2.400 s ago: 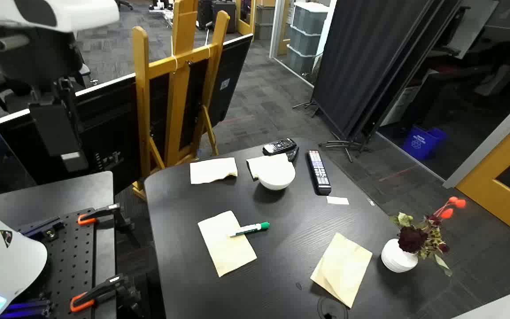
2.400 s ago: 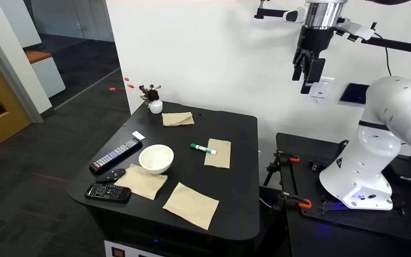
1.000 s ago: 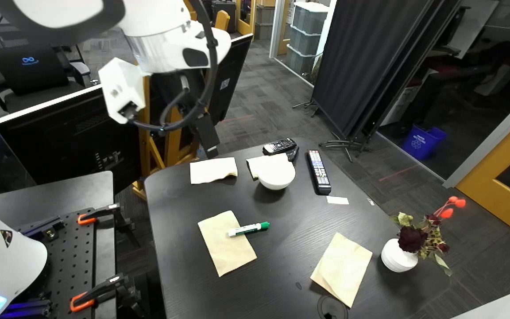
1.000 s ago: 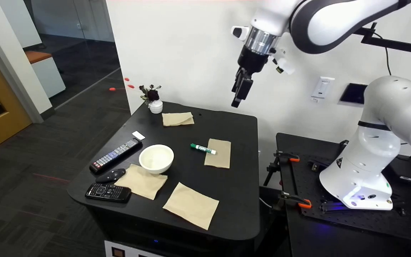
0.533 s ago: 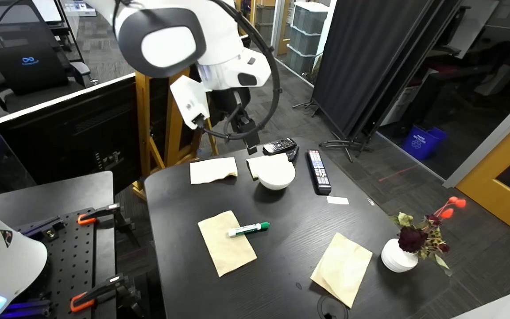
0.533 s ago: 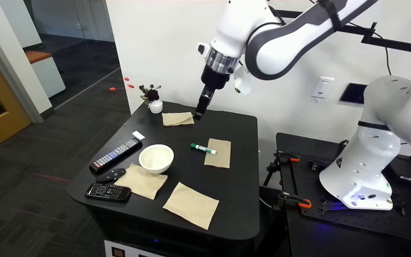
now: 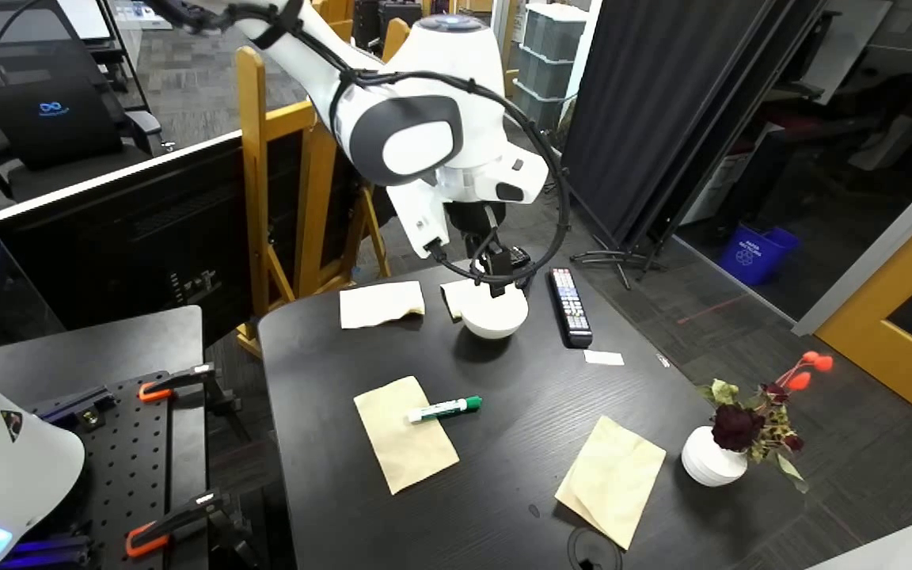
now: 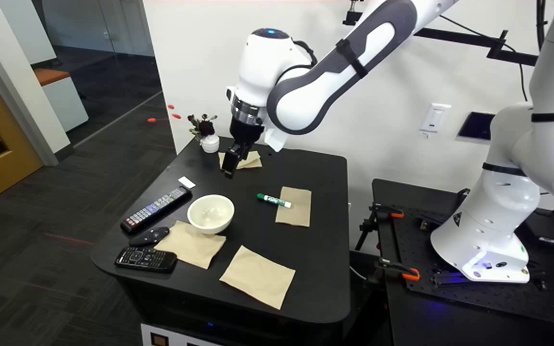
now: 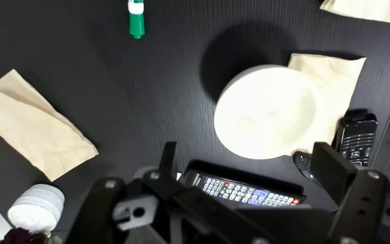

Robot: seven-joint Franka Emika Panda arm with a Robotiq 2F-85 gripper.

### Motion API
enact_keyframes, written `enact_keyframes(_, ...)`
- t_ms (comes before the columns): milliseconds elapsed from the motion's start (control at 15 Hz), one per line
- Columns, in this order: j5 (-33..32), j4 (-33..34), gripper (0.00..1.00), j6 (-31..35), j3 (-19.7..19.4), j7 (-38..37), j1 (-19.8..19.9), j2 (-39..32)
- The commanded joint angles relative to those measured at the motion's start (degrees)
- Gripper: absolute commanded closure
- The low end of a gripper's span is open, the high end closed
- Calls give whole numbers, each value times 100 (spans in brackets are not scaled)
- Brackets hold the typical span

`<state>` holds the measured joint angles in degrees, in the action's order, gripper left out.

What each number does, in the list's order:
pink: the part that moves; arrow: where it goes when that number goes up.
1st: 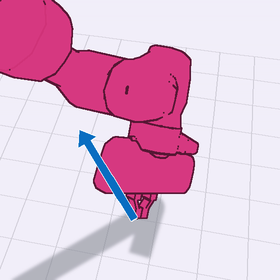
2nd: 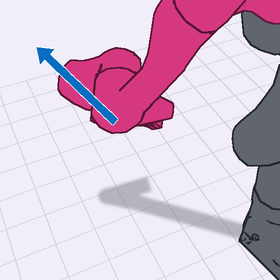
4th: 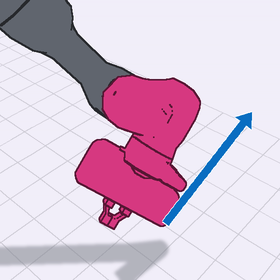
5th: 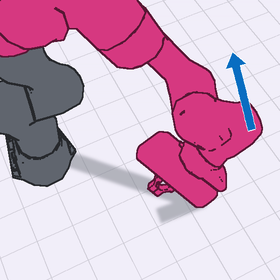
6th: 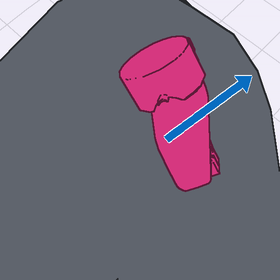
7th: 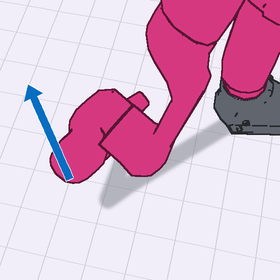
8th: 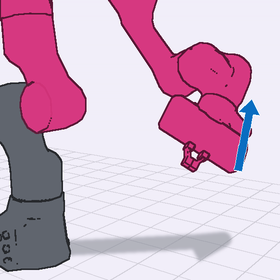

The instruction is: Move the white bowl forward.

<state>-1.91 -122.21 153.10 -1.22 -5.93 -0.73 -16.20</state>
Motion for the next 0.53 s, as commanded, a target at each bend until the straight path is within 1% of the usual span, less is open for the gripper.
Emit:
enact_keyframes(0, 97, 886, 0, -112, -39, -119, -6, -804)
enact_keyframes(200, 121, 1315, 0, -250, -74, -155, -9, -1208)
enact_keyframes(267, 52, 882, 0, -30, -56, -14, -13, -919)
enact_keyframes(467, 67, 1157, 0, -42, -65, -20, -7, -1194)
